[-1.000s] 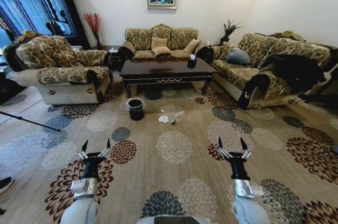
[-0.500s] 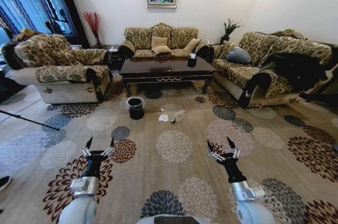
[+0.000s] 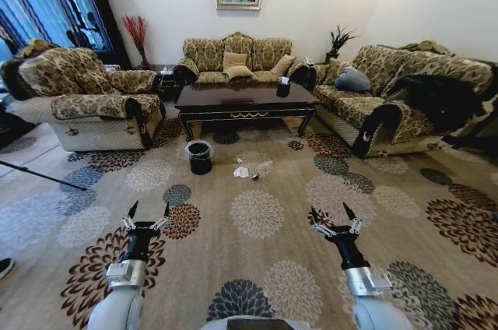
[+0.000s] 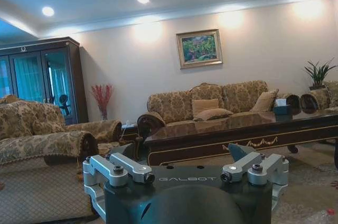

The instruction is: Move to the front of the table and pick up the trash from the floor, then place it into the trash bin.

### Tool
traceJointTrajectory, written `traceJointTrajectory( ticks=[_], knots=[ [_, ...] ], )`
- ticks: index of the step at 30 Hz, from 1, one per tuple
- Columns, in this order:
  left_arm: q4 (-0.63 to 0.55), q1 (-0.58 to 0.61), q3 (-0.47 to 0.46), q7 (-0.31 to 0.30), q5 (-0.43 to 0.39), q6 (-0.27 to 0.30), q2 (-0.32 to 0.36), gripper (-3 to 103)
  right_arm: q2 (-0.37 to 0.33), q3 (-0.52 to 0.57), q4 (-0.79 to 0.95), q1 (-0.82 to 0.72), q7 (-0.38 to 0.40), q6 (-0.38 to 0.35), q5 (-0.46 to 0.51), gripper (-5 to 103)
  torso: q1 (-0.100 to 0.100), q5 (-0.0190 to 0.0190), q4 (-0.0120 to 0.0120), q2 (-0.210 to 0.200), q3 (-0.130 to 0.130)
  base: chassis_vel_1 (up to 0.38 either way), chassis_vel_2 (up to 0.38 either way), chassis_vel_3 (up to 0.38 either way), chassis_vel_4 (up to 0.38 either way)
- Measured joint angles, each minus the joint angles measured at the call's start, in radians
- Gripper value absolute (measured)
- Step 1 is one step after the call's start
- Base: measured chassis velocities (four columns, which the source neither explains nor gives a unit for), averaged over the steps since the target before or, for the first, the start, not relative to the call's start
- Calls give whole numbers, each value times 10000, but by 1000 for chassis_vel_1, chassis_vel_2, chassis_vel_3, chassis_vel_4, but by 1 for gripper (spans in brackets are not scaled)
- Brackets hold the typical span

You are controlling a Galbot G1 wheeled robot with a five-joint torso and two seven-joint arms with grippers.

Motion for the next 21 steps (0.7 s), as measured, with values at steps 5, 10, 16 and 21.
traceJointTrajectory(
  ticks=[5,10,16,21],
  knots=[
    [-52,29,-4,0,5,-3,-9,100,-18,7,-89,-5,-174,155,-13,100,-64,1,0,-155,-89,0,0,0,0],
    [-56,103,-27,-8,29,-37,-35,100,61,-84,-170,24,-441,324,-9,100,-160,0,0,-378,-216,0,0,0,0],
    [-66,167,-43,-31,58,-97,-77,100,91,-114,-311,48,-497,477,-21,100,-285,0,0,-668,-383,0,0,0,0],
    [-10,167,-40,-44,90,-125,-113,100,87,-111,-362,97,-418,480,49,100,-377,0,0,-899,-520,0,0,0,0]
  ],
)
